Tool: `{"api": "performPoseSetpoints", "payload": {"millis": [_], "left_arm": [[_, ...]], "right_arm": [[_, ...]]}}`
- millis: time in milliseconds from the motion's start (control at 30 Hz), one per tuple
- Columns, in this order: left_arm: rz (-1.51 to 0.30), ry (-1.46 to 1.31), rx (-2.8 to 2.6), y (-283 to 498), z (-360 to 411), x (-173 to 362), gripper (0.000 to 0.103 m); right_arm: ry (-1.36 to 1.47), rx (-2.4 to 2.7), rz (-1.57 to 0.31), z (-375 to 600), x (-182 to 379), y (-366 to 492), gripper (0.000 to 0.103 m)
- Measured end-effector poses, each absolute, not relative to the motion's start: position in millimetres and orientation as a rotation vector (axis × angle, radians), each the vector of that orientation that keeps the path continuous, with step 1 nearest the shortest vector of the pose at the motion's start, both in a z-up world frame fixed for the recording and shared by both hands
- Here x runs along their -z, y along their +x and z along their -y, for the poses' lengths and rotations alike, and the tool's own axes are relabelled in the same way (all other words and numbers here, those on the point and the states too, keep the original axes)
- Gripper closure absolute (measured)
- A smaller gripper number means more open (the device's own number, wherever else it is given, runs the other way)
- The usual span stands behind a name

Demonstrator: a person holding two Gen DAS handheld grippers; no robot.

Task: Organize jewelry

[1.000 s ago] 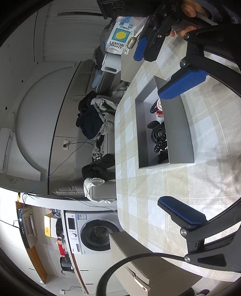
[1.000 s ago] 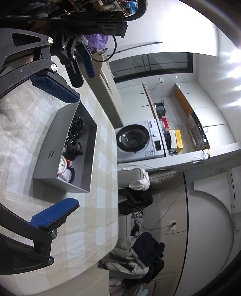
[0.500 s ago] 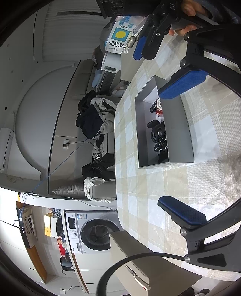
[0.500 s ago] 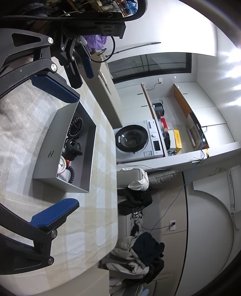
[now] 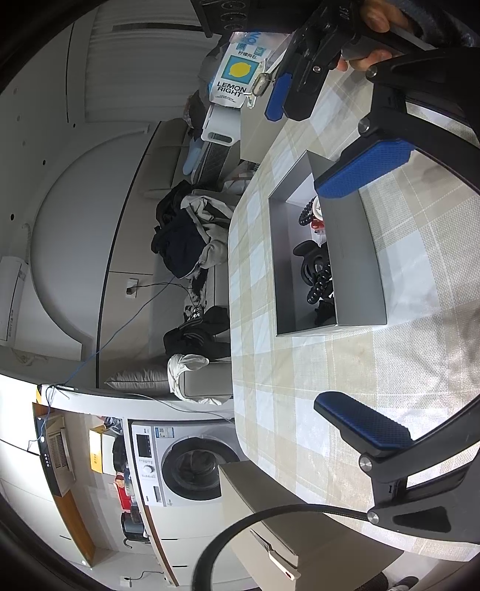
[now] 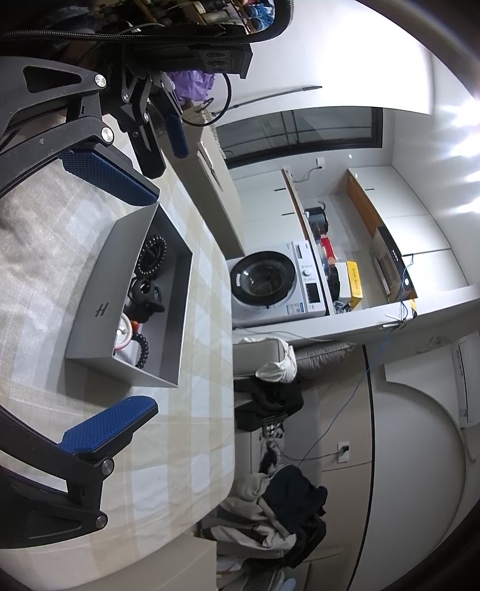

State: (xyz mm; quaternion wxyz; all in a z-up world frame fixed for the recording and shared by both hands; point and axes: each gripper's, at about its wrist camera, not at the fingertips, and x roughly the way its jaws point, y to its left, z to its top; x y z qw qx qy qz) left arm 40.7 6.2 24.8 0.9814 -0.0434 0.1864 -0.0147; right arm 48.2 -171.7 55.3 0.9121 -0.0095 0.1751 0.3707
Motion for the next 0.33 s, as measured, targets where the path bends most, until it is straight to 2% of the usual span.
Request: {"api": "performPoseSetpoints", "payload": {"millis": [333], "left_arm": [[-0.373, -0.088, 0.031, 41.3, -6.3, -24.6, 0.001]], "right_arm": [[-0.018, -0.764, -0.361, 171.7, -55.1, 48.1, 0.000]]}}
